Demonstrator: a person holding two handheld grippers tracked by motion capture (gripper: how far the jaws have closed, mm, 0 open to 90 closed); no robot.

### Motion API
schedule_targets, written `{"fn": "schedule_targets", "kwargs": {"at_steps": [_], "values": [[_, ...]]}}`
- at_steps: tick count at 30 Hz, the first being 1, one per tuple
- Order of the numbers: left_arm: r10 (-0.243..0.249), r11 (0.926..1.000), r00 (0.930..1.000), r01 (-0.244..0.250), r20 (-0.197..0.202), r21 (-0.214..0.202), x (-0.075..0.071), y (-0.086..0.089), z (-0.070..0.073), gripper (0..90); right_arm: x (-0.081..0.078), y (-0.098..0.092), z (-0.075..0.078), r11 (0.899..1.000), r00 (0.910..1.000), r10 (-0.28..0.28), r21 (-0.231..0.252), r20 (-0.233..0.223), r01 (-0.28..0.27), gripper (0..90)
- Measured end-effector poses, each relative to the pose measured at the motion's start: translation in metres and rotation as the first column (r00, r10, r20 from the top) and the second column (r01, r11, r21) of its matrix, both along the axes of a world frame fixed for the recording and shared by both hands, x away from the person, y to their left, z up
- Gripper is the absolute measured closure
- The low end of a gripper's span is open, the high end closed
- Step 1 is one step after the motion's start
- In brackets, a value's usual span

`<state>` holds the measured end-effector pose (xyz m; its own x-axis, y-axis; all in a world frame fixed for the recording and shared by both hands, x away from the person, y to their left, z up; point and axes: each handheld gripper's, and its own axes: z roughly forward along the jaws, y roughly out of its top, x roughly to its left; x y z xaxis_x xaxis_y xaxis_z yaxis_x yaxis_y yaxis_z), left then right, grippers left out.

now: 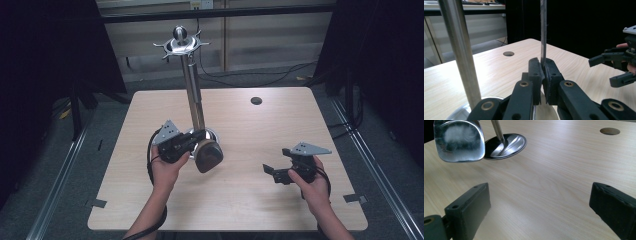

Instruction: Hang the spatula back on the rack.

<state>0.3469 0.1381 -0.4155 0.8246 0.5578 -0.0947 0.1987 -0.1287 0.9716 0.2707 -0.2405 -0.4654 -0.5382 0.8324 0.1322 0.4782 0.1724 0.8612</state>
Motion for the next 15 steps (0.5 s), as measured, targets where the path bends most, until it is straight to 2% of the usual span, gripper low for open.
{"fn": "schedule_targets", "kwargs": {"at_steps": [2, 3, 4, 5, 6, 7, 8, 10, 12, 14, 15], "values": [[0.016, 0.9998, 0.9999, -0.016, 0.000, 0.014, 0.002, 0.001, 0.000, 85.1, 0.000, -0.001, 0.000, 1.000, 1.0000, 0.002, -0.002, 0.003, -0.002, 3.2], [0.002, 0.9999, 1.0000, -0.002, 0.002, 0.012, 0.004, 0.002, 0.000, 84.8, 0.000, -0.001, 0.000, 1.000, 1.0000, 0.001, -0.003, 0.004, -0.001, 3.3], [0.020, 0.9997, 0.9998, -0.020, 0.003, 0.015, 0.004, 0.002, 0.000, 84.2, 0.000, -0.001, 0.000, 1.000, 1.0000, -0.001, -0.003, 0.001, 0.001, 3.2], [0.010, 0.9997, 0.9999, -0.010, 0.006, 0.020, 0.006, 0.003, 0.000, 83.9, 0.000, -0.001, 0.000, 1.000, 1.0000, -0.001, -0.006, 0.003, 0.001, 3.3], [0.002, 1.0000, 1.0000, -0.002, -0.004, 0.009, 0.007, 0.002, 0.000, 83.1, 0.000, -0.001, 0.000, 1.000, 1.0000, -0.004, -0.005, 0.004, 0.004, 3.3], [0.016, 0.9998, 0.9999, -0.016, 0.004, 0.009, 0.008, 0.002, -0.001, 81.9, 0.000, -0.001, 0.001, 1.000, 1.0000, -0.009, -0.004, 0.004, 0.009, 3.3], [0.031, 0.9994, 0.9995, -0.031, 0.007, 0.017, 0.008, 0.001, 0.000, 80.1, 0.000, -0.002, 0.001, 1.000, 1.0000, -0.008, -0.004, 0.006, 0.008, 3.3], [0.028, 0.9989, 0.9995, -0.028, 0.015, 0.037, 0.010, 0.002, 0.000, 77.8, 0.000, -0.003, 0.000, 1.000, 1.0000, -0.008, -0.004, 0.005, 0.008, 3.3], [0.020, 0.9996, 0.9997, -0.020, 0.015, 0.018, 0.013, 0.002, 0.000, 77.2, 0.000, -0.003, 0.000, 1.000, 1.0000, -0.006, -0.004, 0.008, 0.006, 3.3], [0.029, 0.9989, 0.9994, -0.030, 0.017, 0.036, 0.013, 0.002, 0.001, 74.1, 0.000, -0.004, 0.001, 1.000, 0.9999, -0.008, -0.005, 0.010, 0.008, 3.3], [0.025, 0.9994, 0.9996, -0.025, 0.016, 0.022, 0.014, 0.002, 0.000, 73.6, 0.000, -0.004, 0.001, 1.000, 0.9999, -0.008, -0.004, 0.007, 0.008, 3.3]]}}
